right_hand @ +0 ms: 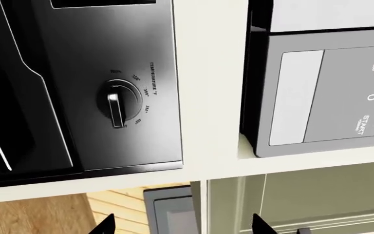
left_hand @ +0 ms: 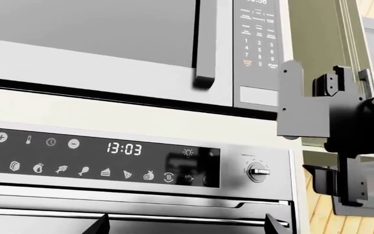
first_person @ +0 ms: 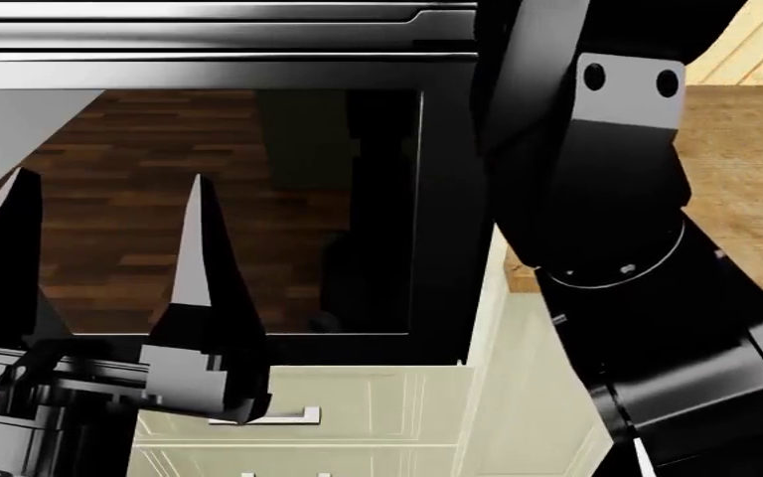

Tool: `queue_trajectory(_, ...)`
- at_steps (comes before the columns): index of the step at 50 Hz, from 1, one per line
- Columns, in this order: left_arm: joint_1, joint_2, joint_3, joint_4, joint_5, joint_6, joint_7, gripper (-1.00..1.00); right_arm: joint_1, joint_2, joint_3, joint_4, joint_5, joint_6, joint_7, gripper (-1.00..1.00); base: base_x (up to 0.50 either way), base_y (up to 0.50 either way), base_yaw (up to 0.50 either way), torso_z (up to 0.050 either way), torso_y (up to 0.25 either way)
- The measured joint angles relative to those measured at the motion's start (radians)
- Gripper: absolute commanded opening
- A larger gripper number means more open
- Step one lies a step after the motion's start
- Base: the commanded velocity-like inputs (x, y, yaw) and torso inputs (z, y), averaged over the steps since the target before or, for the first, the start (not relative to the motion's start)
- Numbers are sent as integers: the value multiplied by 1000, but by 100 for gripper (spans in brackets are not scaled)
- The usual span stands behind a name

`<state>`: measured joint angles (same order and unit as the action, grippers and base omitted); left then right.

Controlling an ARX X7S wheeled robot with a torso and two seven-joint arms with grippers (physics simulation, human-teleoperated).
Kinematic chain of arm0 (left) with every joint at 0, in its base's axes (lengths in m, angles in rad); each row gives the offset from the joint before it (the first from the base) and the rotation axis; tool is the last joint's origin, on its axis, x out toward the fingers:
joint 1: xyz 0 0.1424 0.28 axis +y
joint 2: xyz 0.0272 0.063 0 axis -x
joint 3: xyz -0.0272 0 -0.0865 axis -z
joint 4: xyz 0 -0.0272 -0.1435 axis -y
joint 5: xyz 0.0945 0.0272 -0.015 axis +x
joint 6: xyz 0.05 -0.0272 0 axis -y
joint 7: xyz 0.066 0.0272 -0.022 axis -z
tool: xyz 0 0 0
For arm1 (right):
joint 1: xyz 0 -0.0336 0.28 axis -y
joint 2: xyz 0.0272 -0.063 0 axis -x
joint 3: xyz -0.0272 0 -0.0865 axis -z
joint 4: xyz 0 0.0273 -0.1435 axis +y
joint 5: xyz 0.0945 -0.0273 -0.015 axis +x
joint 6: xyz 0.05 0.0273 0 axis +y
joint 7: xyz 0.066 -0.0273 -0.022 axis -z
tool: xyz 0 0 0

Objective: Preheat the oven by turning the temperature knob.

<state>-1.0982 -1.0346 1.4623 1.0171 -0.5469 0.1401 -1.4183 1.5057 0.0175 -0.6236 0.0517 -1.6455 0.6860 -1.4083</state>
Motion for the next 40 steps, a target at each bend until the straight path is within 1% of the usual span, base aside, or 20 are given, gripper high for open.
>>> queue_trajectory(10,3,-5,-1,-7,-1,12,4,100,14,-4,-49,41,62,42,49,100,0,0,0,0,0)
queue_trajectory(28,30,-8,-4,-86,-18,76,39,100,68,-5,-133,174,232,108,196,100,0,0,0,0,0)
queue_trajectory(40,42,-1,-4,-115,-25,88,54,100,77,-4,-187,193,322,144,237,100,0,0,0,0,0)
